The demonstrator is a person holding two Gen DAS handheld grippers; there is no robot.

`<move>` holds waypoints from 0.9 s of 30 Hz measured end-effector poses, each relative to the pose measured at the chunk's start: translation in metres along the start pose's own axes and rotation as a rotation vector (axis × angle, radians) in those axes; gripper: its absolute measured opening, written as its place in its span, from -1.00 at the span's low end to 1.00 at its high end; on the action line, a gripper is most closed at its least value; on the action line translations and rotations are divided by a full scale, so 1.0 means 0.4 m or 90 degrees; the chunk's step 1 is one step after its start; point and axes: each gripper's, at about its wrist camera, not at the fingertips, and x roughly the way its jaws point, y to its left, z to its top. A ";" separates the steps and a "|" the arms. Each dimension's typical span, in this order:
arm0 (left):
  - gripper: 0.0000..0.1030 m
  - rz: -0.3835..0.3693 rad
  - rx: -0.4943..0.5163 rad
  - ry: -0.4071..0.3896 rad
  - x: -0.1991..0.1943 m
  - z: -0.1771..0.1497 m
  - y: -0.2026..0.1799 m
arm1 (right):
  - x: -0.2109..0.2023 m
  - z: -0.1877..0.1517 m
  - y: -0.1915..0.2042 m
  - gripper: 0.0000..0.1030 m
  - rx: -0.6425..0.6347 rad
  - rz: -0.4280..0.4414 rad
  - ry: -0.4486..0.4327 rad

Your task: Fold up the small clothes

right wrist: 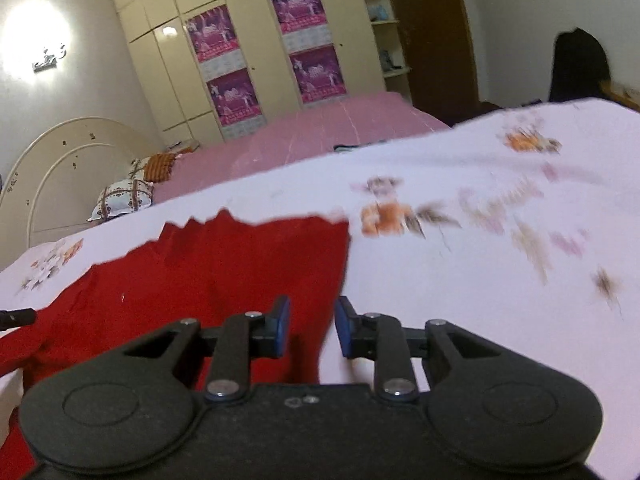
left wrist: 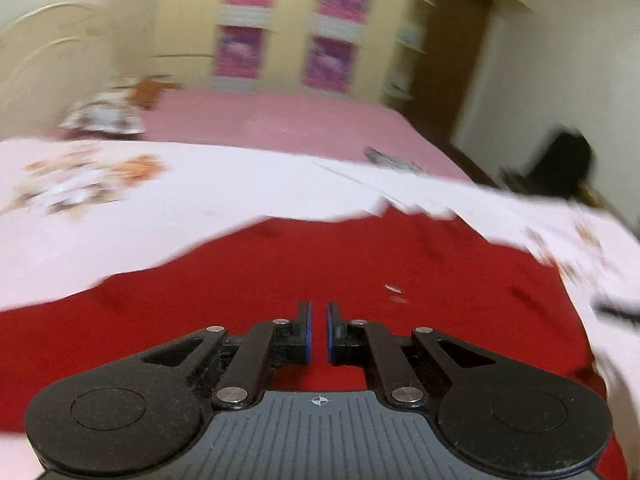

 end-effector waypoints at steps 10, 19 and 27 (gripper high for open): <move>-0.91 0.055 0.045 0.050 0.110 -0.008 -0.023 | 0.223 0.063 -0.053 -0.67 -0.065 -0.034 0.034; -0.90 0.055 0.074 0.037 0.106 -0.010 -0.083 | 0.162 0.038 0.080 -0.54 -0.140 0.062 0.029; -0.72 0.130 0.101 0.009 0.018 -0.045 -0.066 | 0.085 0.033 0.014 -0.55 -0.088 -0.019 0.017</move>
